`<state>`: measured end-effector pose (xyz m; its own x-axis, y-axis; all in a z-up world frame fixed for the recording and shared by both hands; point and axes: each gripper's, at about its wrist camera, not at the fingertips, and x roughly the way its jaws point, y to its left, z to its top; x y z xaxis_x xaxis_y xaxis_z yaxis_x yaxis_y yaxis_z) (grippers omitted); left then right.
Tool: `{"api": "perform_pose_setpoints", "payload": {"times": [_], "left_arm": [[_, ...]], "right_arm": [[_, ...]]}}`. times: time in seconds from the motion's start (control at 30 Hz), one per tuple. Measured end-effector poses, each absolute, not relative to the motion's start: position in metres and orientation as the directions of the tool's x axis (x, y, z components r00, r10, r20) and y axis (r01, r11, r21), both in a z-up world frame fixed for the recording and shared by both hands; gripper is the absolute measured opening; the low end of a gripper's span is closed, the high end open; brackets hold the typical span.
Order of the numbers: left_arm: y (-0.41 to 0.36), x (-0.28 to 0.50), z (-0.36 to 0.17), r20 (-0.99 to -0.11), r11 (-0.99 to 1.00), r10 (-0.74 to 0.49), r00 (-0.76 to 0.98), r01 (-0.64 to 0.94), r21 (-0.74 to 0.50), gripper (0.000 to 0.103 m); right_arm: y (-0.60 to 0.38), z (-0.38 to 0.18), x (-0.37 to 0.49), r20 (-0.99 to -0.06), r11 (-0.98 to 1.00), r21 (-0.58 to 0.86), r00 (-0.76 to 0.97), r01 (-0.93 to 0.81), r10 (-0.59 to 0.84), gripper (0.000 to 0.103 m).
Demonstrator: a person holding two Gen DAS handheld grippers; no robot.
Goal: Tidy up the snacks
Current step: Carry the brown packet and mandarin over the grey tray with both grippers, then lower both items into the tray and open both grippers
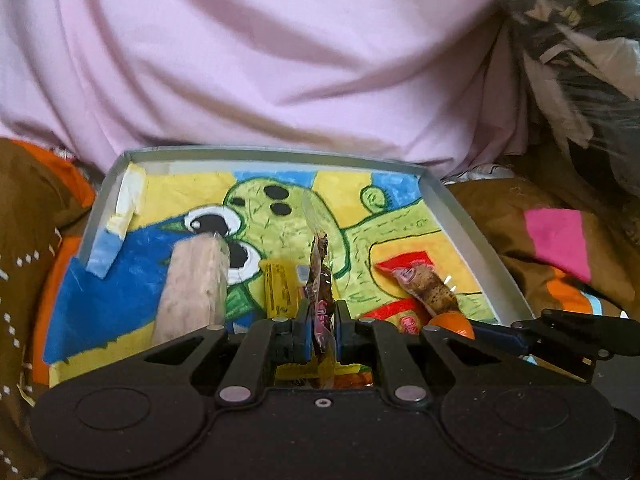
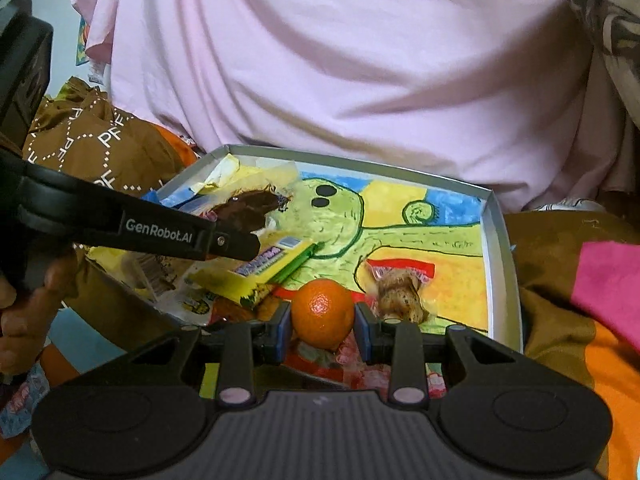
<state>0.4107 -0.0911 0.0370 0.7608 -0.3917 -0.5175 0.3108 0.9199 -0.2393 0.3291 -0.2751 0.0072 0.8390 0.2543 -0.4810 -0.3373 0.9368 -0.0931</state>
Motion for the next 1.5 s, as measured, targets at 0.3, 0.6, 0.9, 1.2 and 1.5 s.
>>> {"api": "perform_pose_setpoints", "payload": {"times": [0.3, 0.6, 0.9, 1.2, 1.5], "left_arm": [[-0.091, 0.412, 0.035, -0.539, 0.929, -0.37, 0.757, 0.294, -0.226, 0.019], [-0.082, 0.406, 0.038, -0.538, 0.938, -0.342, 0.771, 0.246, -0.243, 0.049], [-0.07, 0.374, 0.062, -0.465, 0.963, -0.254, 0.848, 0.176, -0.206, 0.087], [-0.053, 0.318, 0.084, -0.368, 0.977, -0.202, 0.908, 0.163, -0.134, 0.102], [-0.029, 0.252, 0.1, -0.295, 0.987, -0.147, 0.944, 0.118, -0.113, 0.102]], "right_arm": [[-0.272, 0.001, 0.327, -0.504, 0.938, -0.102, 0.831, -0.33, 0.238, 0.037], [-0.273, 0.006, 0.322, -0.484, 0.943, -0.09, 0.842, -0.32, 0.24, 0.048], [-0.286, 0.016, 0.302, -0.421, 0.958, -0.052, 0.876, -0.284, 0.237, 0.068], [-0.287, 0.041, 0.261, -0.319, 0.965, -0.006, 0.915, -0.261, 0.245, 0.088], [-0.27, 0.061, 0.207, -0.22, 0.959, -0.008, 0.936, -0.284, 0.276, 0.098]]}}
